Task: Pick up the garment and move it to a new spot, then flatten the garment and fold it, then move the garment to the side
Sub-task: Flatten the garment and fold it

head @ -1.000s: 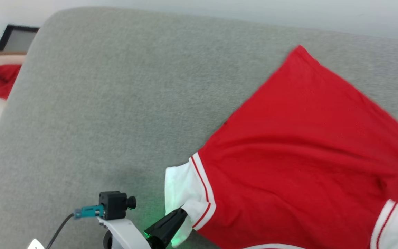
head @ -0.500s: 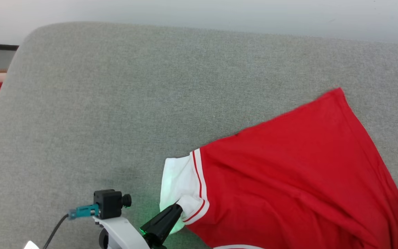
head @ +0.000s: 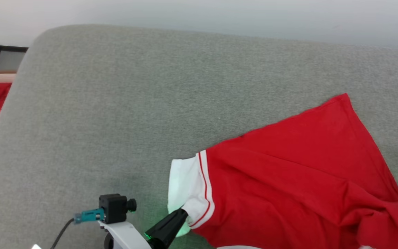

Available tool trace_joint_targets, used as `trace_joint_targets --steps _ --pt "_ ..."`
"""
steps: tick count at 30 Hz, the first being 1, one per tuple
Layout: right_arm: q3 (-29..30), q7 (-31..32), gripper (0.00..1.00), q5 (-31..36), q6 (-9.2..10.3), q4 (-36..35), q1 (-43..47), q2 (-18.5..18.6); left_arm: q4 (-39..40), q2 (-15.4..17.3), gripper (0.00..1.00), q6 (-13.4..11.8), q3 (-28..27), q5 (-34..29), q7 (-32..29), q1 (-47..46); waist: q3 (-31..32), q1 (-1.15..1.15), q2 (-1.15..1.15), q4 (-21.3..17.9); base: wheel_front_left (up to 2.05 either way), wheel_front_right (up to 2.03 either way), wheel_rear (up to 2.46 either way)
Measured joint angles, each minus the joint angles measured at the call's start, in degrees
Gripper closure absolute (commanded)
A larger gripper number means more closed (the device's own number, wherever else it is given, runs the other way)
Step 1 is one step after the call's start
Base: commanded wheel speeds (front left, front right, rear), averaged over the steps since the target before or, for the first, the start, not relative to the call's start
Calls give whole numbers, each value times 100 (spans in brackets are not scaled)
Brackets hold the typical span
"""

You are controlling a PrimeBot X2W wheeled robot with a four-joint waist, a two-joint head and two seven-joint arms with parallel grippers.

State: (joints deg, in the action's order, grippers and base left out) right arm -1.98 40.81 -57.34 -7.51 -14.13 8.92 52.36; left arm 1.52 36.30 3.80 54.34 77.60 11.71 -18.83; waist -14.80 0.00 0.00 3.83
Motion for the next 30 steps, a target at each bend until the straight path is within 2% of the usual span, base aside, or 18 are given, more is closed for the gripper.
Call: trace_joint_targets --steps 5,8,10,14,19,26,30 --pt "878 74 0 98 1 -259 -534 38 -16 -99 100 59 57 -37 -9 -26 -12 0 0 160 0 0 0" --pt "901 0 0 370 0 -227 -1253 -65 -46 -168 100 100 66 -59 -19 -119 -57 0 0 269 0 0 0" --pt "669 -102 0 677 1 -92 -1844 -138 -67 -223 100 126 85 -93 -44 -181 -111 0 0 336 0 0 0" --pt "-169 -138 0 1210 0 380 -2926 -393 -131 -343 100 178 102 -156 -60 -333 -262 0 0 467 0 0 0" --pt "-1081 3 0 1519 0 1316 -3935 -559 -198 -497 100 235 129 -210 -68 -535 -503 0 0 628 0 0 0" --pt "-2049 114 0 1680 0 2648 -4580 -565 -365 -687 100 301 193 -280 -85 -764 -841 0 0 844 0 0 0" --pt "-2374 155 0 1483 0 2973 -4823 -498 -450 -724 100 327 210 -300 -82 -832 -945 0 0 948 0 0 0"
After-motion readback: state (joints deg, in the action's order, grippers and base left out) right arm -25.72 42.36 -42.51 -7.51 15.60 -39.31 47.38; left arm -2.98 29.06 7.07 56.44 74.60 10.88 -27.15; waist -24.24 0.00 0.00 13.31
